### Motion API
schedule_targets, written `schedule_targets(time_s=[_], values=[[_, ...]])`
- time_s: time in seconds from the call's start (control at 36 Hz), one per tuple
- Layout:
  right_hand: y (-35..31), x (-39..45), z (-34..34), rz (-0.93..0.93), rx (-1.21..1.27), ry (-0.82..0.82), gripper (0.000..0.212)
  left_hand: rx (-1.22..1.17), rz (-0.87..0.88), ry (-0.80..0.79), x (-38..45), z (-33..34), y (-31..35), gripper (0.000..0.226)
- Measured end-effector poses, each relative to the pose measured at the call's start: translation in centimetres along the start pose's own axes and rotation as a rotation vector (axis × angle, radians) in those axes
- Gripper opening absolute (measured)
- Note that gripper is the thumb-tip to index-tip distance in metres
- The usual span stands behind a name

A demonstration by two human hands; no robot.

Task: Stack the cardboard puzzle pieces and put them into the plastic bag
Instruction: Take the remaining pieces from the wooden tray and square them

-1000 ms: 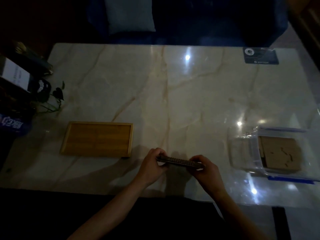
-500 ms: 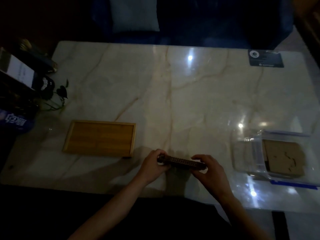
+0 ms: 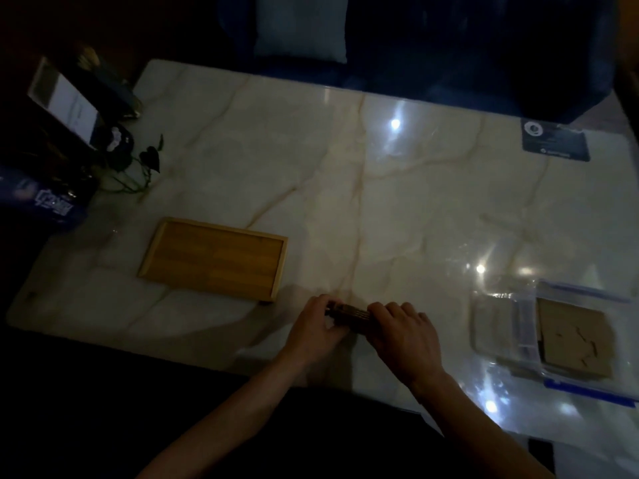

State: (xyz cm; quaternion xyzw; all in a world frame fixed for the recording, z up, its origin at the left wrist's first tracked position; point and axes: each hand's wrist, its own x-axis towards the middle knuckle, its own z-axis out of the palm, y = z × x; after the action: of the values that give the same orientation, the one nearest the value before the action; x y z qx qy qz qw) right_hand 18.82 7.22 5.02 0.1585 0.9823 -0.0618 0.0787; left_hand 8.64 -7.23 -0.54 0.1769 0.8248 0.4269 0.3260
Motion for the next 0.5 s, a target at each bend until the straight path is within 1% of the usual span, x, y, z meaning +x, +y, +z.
schedule_targets(time_s=[0.11, 0.22, 0.28, 0.36, 0.44, 0.5], values=[[-0.1, -0.6, 0.7, -0.011, -0.029, 0.05, 0.026, -0.11, -0.034, 0.073, -1.2, -0.8, -1.0, 0.06], [-0.1, -0.6, 1.0, 0.007, -0.018, 0.06, 0.024, -0.232, -0.066, 0.23, -2.4, -1.9, -1.9, 0.077], [-0.2, -0.6, 1.1, 0.013, -0.018, 0.066, 0.022, -0.275, -0.053, 0.268, -2.7, -2.4, -2.0, 0.086], [-0.2, -0.6, 1.1, 0.005, -0.02, 0.07, 0.021, -0.337, -0.023, 0.25, -2.9, -2.6, -1.7, 0.102], [-0.2, -0.6, 1.1, 0.011, -0.023, 0.059, 0.021, -0.363, -0.028, 0.214, -3.0, -2.2, -0.5, 0.098], [-0.3, -0.6, 1.1, 0.012, -0.028, 0.058, 0.022, -0.403, -0.039, 0.116, -3.2, -1.3, 0.3, 0.099]])
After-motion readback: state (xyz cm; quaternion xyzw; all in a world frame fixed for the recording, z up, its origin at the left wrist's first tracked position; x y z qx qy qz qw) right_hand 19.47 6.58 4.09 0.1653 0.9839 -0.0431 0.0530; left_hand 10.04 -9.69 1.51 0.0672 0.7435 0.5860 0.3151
